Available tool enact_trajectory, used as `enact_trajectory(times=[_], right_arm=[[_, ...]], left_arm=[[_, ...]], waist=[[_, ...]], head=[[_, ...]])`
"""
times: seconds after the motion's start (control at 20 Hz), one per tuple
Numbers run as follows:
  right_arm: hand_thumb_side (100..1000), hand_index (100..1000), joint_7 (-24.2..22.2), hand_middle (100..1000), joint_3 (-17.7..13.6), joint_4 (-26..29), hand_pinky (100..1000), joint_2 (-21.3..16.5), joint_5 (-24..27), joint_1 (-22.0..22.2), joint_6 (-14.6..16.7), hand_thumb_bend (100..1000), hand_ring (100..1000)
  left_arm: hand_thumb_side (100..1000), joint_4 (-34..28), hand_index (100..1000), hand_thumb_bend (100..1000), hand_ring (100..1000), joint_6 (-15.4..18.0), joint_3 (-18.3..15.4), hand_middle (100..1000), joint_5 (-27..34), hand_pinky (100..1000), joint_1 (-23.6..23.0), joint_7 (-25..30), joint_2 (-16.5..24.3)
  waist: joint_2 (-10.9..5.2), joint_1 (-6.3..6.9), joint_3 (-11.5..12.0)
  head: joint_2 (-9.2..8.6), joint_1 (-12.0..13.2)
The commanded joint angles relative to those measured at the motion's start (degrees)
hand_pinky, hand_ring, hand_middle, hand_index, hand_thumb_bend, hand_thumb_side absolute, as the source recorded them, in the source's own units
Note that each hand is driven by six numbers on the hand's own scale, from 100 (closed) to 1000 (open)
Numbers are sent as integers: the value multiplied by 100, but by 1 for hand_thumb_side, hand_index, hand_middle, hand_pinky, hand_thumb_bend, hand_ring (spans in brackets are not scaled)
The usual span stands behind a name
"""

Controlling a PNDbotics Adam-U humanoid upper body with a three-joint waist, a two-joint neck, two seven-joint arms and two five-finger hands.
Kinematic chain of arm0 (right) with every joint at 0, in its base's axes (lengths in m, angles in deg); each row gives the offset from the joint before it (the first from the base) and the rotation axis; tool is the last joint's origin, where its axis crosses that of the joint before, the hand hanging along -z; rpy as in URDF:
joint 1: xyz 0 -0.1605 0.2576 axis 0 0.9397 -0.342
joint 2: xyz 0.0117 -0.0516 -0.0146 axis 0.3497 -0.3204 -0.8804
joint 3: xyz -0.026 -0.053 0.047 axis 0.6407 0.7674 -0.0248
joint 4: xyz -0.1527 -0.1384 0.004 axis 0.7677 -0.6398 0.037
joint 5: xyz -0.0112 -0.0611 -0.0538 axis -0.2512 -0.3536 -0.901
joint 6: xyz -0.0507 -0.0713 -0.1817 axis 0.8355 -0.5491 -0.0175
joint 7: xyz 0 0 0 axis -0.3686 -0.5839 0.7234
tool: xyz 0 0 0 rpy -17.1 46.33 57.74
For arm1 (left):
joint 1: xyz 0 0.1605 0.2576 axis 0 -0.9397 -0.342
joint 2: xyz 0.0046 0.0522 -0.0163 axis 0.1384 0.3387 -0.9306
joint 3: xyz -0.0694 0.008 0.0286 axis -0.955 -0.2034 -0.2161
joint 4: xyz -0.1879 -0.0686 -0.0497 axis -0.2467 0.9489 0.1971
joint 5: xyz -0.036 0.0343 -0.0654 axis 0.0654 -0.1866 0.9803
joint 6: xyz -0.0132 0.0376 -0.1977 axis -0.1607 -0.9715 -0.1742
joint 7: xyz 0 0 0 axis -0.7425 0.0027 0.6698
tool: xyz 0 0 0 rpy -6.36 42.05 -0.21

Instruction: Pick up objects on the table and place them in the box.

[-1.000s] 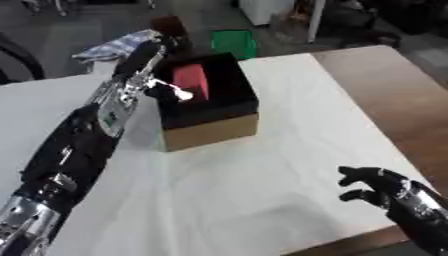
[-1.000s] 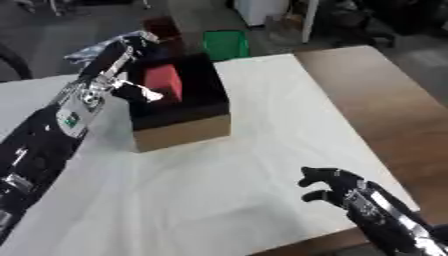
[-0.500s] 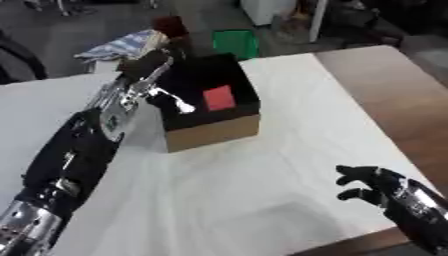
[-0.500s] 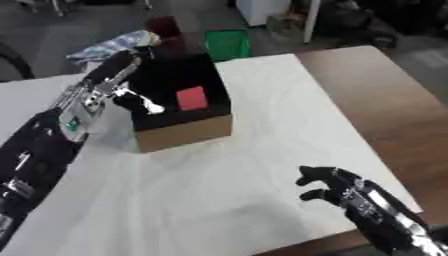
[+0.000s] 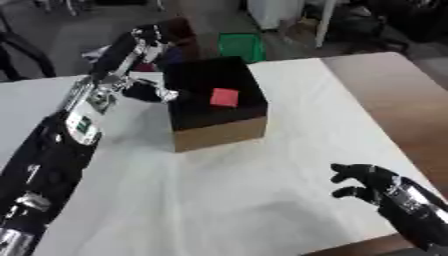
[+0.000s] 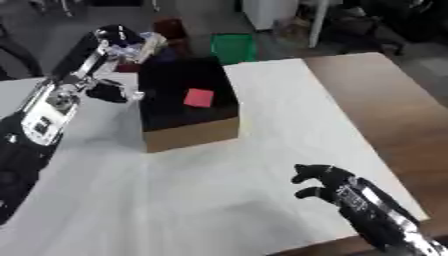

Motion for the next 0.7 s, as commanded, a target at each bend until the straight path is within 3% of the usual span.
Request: enact_trajectory(times=[0.05, 0.15, 0.3, 0.4, 0.55, 0.7], right_arm=[[814, 818, 37, 709, -66, 57, 756, -53, 26, -16, 6, 100, 1000], [812, 818, 49, 709, -77, 56, 756, -49, 27, -14, 4, 100, 1000], [814, 818, 47, 709, -78, 53, 756, -42, 29, -5, 0, 100, 1000], [815, 818, 57, 709, -93, 46, 756, -40, 22, 14, 0, 100, 1000], [815, 818, 72, 709, -105, 37, 756, -28, 16, 36, -4, 100, 1000], [815, 818, 83, 709, -117, 30, 756, -25, 9, 55, -4, 100, 1000]], left_arm=[[176, -615, 768, 681, 738, 20, -74, 681, 340, 727, -238, -134, 305], [184, -1114, 766, 668, 737, -111, -96, 679, 764, 725, -588, -92, 347], [206, -2477, 763, 648, 736, -1019, -229, 677, 2741, 724, -1206, 614, 590], [229, -3049, 760, 629, 734, -1516, -414, 674, 3455, 722, -1536, 978, 611], [261, -3461, 758, 609, 734, -1900, -624, 673, 3793, 721, -1938, 1163, 500], [294, -3606, 758, 590, 736, -2077, -722, 674, 3812, 722, -2273, 1257, 344]], waist=[[-110, -32, 87], [-113, -39, 166], [-124, -60, 297], [-132, -63, 350], [-147, -72, 434], [-163, -77, 497]], head=[[-22, -38], [-6, -40], [38, -50], [82, -43], [160, -37], [242, -8]])
